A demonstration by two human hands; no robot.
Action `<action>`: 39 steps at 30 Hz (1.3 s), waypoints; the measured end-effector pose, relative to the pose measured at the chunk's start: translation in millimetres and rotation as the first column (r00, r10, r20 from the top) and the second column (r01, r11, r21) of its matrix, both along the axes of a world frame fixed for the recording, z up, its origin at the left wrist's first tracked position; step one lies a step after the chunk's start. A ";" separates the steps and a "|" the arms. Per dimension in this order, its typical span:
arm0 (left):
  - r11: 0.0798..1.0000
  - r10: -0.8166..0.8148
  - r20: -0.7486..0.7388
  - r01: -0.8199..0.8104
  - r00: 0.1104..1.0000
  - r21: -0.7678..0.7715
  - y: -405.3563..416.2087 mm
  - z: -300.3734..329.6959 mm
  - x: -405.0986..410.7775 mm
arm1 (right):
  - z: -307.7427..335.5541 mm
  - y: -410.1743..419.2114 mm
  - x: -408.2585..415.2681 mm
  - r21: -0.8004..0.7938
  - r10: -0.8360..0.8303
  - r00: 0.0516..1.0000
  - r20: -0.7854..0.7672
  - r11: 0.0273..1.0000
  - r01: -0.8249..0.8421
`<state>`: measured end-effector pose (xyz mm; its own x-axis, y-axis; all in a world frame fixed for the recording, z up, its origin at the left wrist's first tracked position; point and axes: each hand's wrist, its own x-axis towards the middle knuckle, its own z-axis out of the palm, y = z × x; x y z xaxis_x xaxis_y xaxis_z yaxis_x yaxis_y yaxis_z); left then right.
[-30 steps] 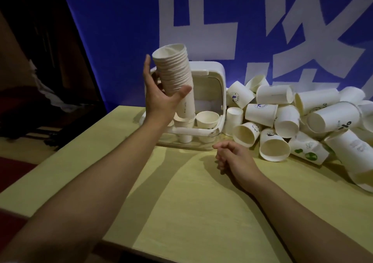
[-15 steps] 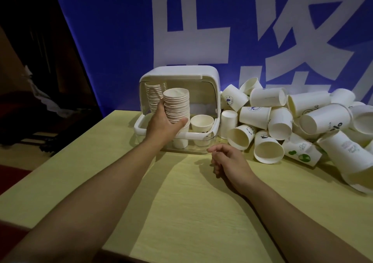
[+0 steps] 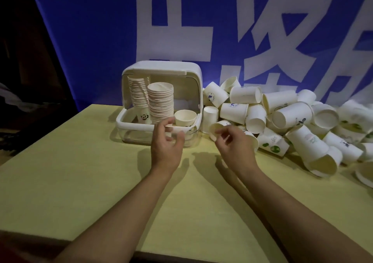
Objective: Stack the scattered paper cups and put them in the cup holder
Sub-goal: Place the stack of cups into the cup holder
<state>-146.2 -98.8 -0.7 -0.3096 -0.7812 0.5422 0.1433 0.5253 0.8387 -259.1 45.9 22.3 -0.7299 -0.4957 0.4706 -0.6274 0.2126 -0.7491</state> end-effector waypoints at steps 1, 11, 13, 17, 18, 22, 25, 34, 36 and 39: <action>0.998 -0.058 0.009 0.058 0.998 -0.023 5.4 -4.3 -3.1 | 2.1 7.0 -7.9 0.113 -0.078 0.990 -0.121 0.989 0.092; 0.941 -0.286 0.133 0.304 0.949 -0.151 14.9 -16.1 2.5 | -14.8 32.1 -42.2 0.418 -0.227 0.937 -0.267 0.849 0.324; 0.934 -0.306 0.143 0.326 0.941 -0.143 17.0 -15.0 4.5 | -14.6 28.7 -39.9 0.387 -0.256 0.940 -0.224 0.862 0.327; 0.921 -0.321 0.249 0.363 0.914 -0.140 20.9 -13.4 8.0 | -10.0 28.6 -23.9 0.287 -0.247 0.943 -0.222 0.908 0.306; 0.912 -0.318 0.292 0.375 0.902 -0.168 21.7 -12.9 9.5 | -7.8 29.8 -17.4 0.231 -0.213 0.950 -0.226 0.936 0.265; 0.845 -0.312 0.442 0.458 0.841 -0.276 29.5 -5.5 13.9 | 1.3 30.2 7.1 0.130 -0.012 0.991 -0.131 0.991 0.030; 0.815 -0.339 0.498 0.513 0.799 -0.269 34.2 -3.0 13.4 | 5.5 27.5 20.4 0.101 0.097 0.993 0.066 0.990 -0.103; 0.822 -0.470 0.421 0.558 0.776 -0.110 37.4 0.8 20.2 | 13.5 51.0 5.1 -0.024 -0.052 0.998 -0.023 0.998 0.052; 0.817 -0.496 0.366 0.566 0.788 -0.111 41.2 2.6 22.1 | 18.0 63.9 -9.7 -0.029 -0.149 0.988 -0.032 0.988 0.148; 0.817 -0.527 0.292 0.571 0.798 -0.085 48.2 4.2 22.7 | 18.1 83.2 -30.5 -0.040 -0.293 0.956 -0.029 0.956 0.292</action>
